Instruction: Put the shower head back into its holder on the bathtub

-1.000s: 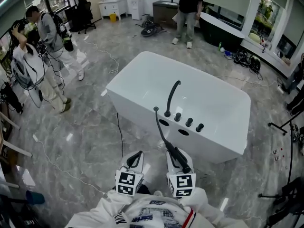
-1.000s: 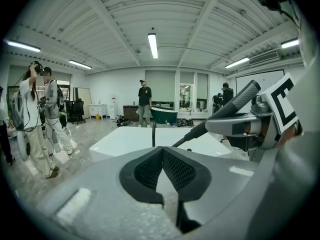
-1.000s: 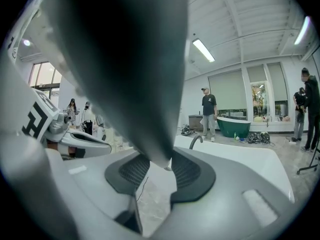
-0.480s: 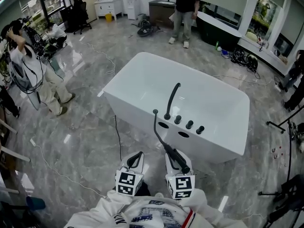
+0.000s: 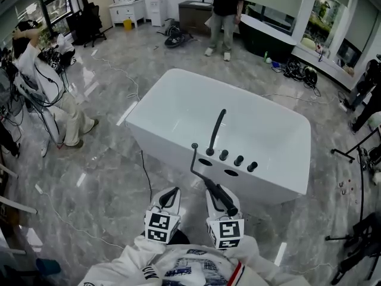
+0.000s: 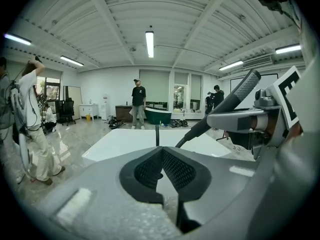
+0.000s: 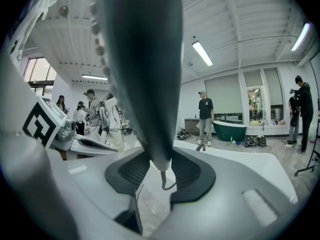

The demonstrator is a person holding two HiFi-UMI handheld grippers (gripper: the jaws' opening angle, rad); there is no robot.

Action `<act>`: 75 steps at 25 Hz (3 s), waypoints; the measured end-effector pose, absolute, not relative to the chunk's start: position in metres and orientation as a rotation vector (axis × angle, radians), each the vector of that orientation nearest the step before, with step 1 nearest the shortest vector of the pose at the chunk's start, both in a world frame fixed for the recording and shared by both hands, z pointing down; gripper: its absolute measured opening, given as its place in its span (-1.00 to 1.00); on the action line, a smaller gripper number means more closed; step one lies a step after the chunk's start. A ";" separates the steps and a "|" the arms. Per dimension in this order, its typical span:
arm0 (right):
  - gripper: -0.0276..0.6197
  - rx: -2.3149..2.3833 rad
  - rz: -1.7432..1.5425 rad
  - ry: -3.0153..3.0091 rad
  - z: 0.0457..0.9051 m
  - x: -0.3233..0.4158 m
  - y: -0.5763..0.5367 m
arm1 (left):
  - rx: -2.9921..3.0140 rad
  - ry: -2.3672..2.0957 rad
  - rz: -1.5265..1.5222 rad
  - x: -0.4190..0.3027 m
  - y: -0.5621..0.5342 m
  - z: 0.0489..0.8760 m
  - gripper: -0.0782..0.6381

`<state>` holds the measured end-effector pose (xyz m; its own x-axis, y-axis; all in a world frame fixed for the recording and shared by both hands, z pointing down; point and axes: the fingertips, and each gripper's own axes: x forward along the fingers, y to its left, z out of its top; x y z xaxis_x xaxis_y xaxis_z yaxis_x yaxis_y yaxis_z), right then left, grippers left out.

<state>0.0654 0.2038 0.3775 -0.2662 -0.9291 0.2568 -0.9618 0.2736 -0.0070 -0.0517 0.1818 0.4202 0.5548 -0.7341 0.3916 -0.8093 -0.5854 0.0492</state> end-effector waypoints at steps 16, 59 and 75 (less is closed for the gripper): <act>-0.49 1.862 0.127 -2.315 0.341 0.049 0.158 | 2.601 -1.277 0.457 -0.079 0.136 0.407 -0.78; -0.49 2.091 -0.074 -2.187 0.275 0.020 0.052 | 2.819 -1.157 0.325 -0.097 0.003 0.351 -0.78; -0.49 2.096 -0.109 -2.226 0.261 0.038 -0.012 | 2.817 -1.178 0.324 -0.079 -0.057 0.346 -0.78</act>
